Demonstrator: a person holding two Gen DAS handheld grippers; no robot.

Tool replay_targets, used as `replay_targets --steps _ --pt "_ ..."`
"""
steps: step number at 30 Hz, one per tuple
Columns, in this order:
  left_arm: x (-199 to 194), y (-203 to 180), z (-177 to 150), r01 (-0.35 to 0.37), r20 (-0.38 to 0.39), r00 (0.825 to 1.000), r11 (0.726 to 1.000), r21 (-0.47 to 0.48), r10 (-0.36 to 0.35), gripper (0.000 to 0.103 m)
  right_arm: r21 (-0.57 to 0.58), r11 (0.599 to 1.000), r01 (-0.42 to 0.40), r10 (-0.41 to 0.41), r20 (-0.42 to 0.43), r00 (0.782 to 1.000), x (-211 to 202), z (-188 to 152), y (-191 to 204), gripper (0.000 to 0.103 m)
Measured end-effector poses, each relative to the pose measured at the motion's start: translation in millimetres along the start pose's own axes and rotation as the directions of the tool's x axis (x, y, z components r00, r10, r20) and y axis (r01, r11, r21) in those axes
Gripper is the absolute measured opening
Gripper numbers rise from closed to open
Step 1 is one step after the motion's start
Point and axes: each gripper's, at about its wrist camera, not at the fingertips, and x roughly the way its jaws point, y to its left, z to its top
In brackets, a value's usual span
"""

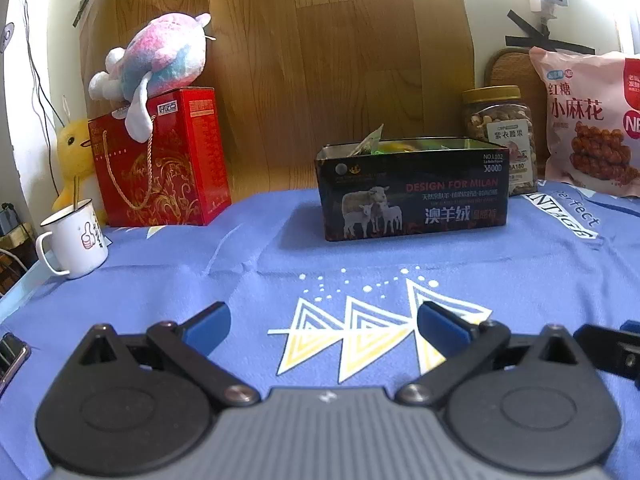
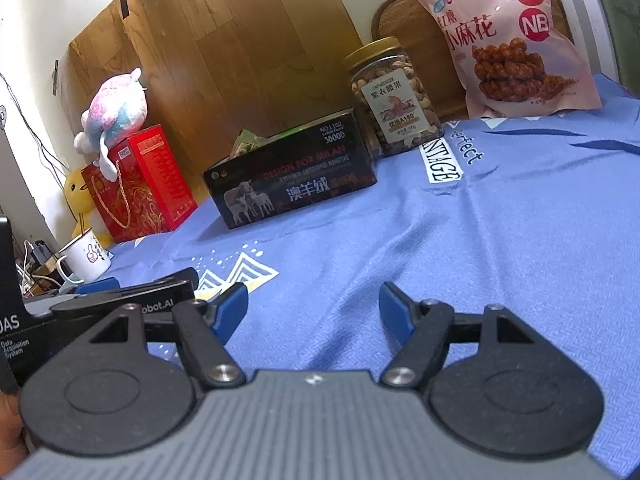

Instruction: Organize snacks

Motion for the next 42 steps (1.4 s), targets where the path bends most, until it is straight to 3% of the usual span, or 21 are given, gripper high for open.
replay_targets --steps 8,14,25,31,42 --pt "7.1 -3.8 2.6 0.034 -0.062 0.998 0.999 0.031 -0.032 0.103 0.005 1.000 -0.001 0.001 0.007 1.000 -1.0 0.2 -0.1 0.074" --pt "5.0 4.8 4.1 0.079 -0.141 0.986 0.996 -0.045 -0.085 0.103 -0.004 1.000 0.006 -0.006 0.015 1.000 -3.4 0.1 1.4 0.075" --pt "-15.6 -8.4 12.4 -0.036 -0.152 0.988 0.998 0.042 0.042 0.103 -0.029 0.999 0.037 -0.036 0.038 0.999 -31.0 4.8 6.0 0.076" --pt "-32.6 -13.9 18.2 -0.024 -0.104 0.994 0.998 0.055 0.029 0.103 -0.013 0.998 0.062 -0.060 0.073 0.996 -52.9 10.2 3.7 0.077" --pt "-49.0 -17.6 25.3 0.035 -0.079 0.996 0.997 0.062 -0.030 0.103 -0.010 1.000 0.030 -0.029 0.090 0.996 -67.4 14.7 13.7 0.078"
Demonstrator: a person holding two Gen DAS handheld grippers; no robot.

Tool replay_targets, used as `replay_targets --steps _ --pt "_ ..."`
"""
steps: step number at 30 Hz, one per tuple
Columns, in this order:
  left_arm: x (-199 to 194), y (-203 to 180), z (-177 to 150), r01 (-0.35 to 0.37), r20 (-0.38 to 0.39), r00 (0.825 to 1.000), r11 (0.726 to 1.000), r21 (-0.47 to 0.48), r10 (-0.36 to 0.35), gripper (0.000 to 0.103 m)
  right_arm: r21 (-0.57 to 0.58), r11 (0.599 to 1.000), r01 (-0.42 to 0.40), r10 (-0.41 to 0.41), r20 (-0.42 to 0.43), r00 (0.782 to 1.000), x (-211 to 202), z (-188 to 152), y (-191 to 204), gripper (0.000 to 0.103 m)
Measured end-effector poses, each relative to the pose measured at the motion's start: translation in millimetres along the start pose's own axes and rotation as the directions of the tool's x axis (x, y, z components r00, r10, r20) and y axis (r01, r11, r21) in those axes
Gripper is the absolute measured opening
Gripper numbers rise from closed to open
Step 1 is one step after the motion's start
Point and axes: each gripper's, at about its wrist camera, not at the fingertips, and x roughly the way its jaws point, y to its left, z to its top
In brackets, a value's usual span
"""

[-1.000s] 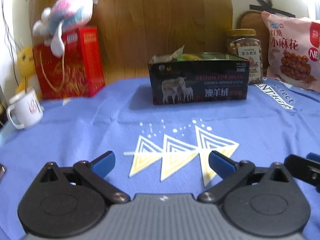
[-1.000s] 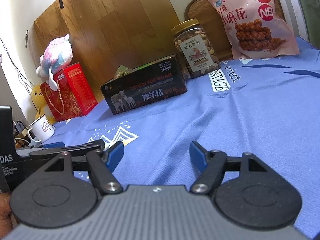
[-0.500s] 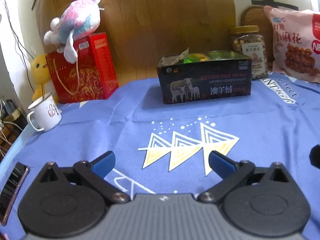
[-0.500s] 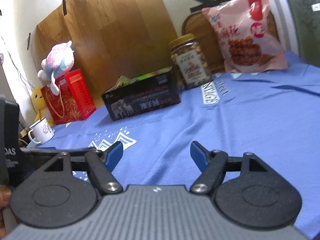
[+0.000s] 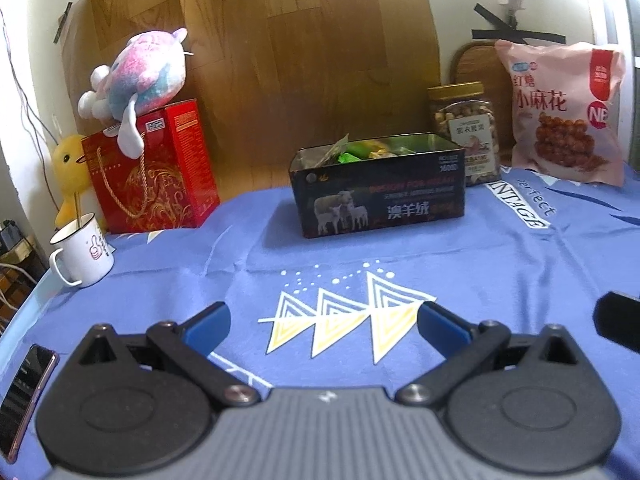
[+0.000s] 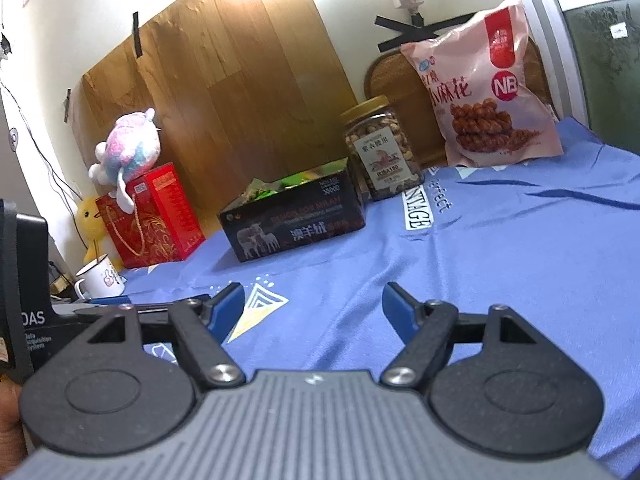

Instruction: Organize snacks

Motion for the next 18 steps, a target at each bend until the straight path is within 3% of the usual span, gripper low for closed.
replay_targets --steps 10,15,18 --pt "-1.7 -6.9 1.6 0.025 -0.026 0.999 1.000 0.012 -0.024 0.103 -0.036 0.999 0.010 -0.010 0.005 1.000 -6.5 2.6 7.4 0.078" --pt "-7.2 -12.4 -0.1 0.006 -0.010 1.000 0.999 0.046 -0.005 0.103 -0.036 0.999 0.013 -0.013 0.012 1.000 -8.9 1.9 7.0 0.079" --pt "-14.0 -16.0 -0.7 -0.053 0.049 0.998 0.996 0.074 0.049 0.103 -0.011 1.000 0.012 -0.012 -0.007 1.000 -8.2 -0.5 4.4 0.079"
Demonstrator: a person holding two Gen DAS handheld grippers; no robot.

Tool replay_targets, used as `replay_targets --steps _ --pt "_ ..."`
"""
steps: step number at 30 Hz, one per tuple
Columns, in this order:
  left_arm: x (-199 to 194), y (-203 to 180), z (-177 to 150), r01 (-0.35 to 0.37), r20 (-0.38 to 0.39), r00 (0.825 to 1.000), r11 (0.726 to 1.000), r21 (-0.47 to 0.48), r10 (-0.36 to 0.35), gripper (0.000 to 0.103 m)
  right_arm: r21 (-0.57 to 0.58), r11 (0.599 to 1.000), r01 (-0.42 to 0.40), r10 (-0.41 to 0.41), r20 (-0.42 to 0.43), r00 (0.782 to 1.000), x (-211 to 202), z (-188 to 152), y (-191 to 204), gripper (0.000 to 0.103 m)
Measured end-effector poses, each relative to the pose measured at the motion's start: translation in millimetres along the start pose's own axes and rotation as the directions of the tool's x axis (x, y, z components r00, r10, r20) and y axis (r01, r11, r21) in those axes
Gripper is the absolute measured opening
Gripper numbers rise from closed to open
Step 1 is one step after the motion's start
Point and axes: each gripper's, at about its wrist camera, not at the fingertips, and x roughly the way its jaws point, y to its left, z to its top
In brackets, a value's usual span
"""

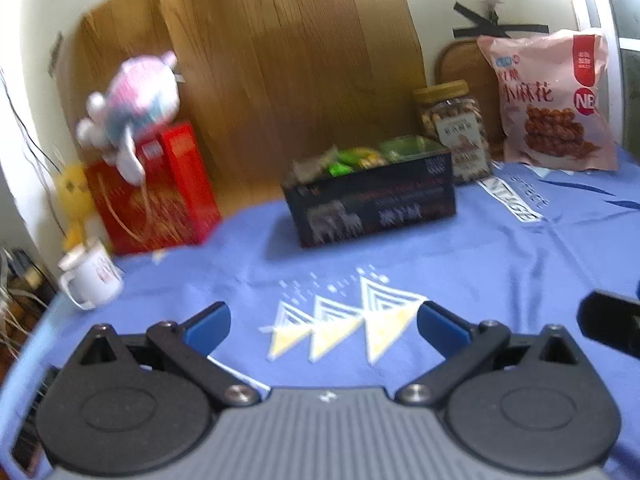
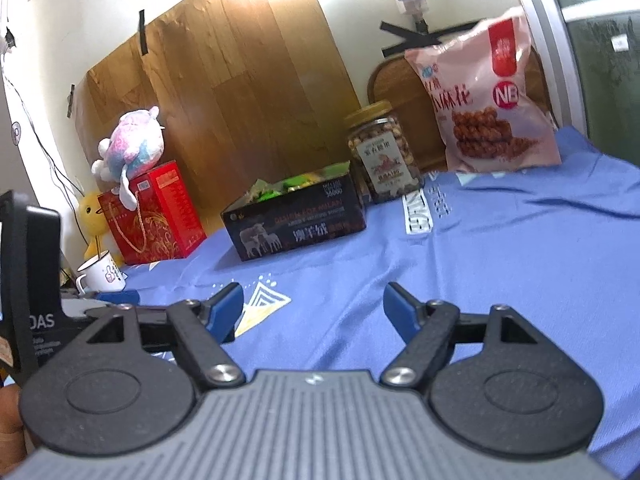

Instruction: Organize snacks

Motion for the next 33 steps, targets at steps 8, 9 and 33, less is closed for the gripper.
replay_targets --steps 8,9,33 --pt "-10.4 -5.7 5.0 -0.042 0.059 0.997 0.999 0.033 0.040 0.103 -0.003 1.000 0.002 -0.002 0.006 1.000 -6.0 -4.6 0.9 0.079" --pt "-12.1 -7.2 4.9 -0.051 0.069 0.996 0.998 0.040 0.048 0.103 0.000 1.000 0.002 -0.002 0.009 1.000 -7.0 -5.0 -0.1 0.079" --pt "5.5 12.3 1.5 0.189 -0.010 0.982 0.982 -0.023 -0.189 0.103 -0.022 0.997 0.069 -0.070 -0.017 0.997 -4.5 1.7 -4.1 0.079"
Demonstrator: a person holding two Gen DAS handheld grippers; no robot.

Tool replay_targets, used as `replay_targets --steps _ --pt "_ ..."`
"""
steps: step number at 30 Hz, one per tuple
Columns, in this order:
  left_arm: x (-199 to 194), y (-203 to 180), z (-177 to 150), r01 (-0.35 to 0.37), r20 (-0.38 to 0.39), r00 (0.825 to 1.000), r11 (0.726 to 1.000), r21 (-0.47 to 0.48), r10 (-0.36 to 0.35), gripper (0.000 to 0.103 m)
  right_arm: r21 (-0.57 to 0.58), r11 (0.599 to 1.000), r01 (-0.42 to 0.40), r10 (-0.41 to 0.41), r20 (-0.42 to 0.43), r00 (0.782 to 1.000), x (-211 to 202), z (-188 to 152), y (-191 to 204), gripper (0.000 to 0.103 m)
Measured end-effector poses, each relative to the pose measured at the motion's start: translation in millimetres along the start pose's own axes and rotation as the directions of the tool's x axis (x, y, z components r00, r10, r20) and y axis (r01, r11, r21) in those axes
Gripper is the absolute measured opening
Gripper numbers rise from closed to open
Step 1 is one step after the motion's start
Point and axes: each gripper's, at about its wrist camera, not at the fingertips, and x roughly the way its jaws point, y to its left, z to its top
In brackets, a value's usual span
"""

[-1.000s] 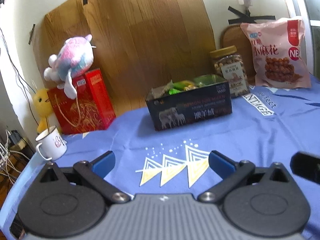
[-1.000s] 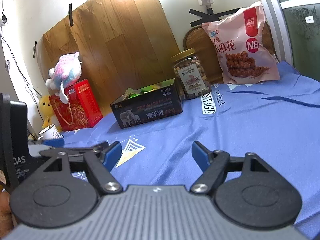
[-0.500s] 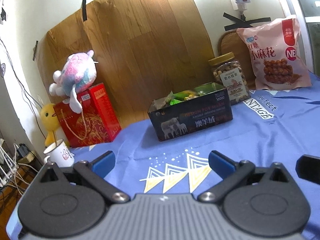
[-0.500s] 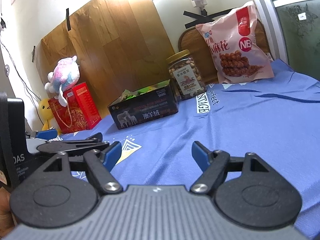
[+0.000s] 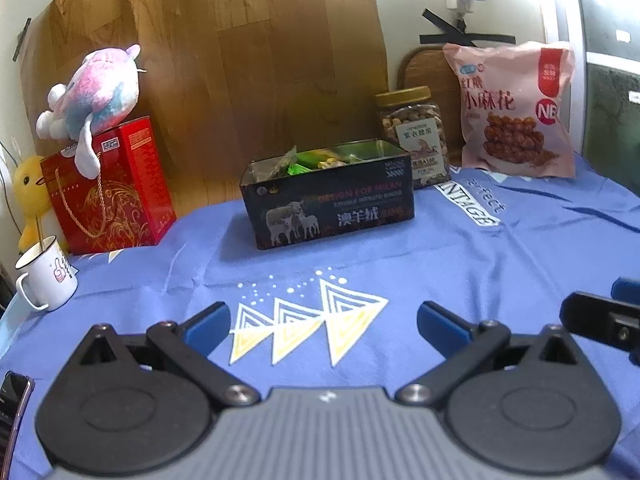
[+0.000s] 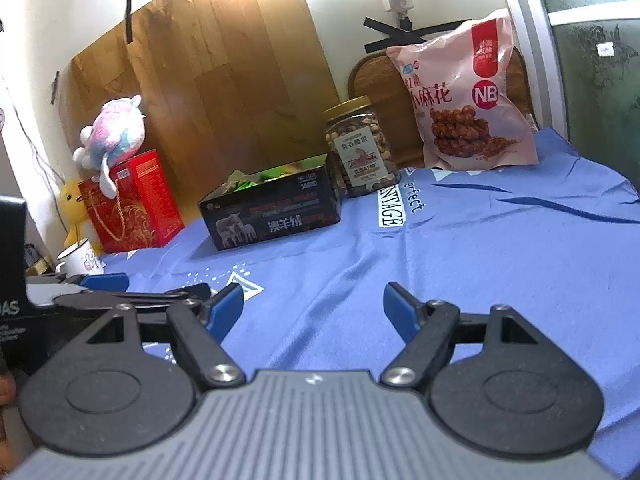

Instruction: Organize snacks

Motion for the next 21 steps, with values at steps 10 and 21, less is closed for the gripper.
replay_targets --steps 10,21 --pt "17.8 25.8 -9.3 0.077 -0.029 0.996 0.995 -0.060 -0.079 0.103 -0.034 0.999 0.032 -0.034 -0.036 0.999 13.4 -3.7 19.7 0.079" --pt "0.3 6.8 -0.8 0.038 0.013 0.999 0.999 0.009 -0.038 0.103 0.028 0.999 0.033 -0.033 -0.002 0.999 5.1 -6.3 8.5 0.079"
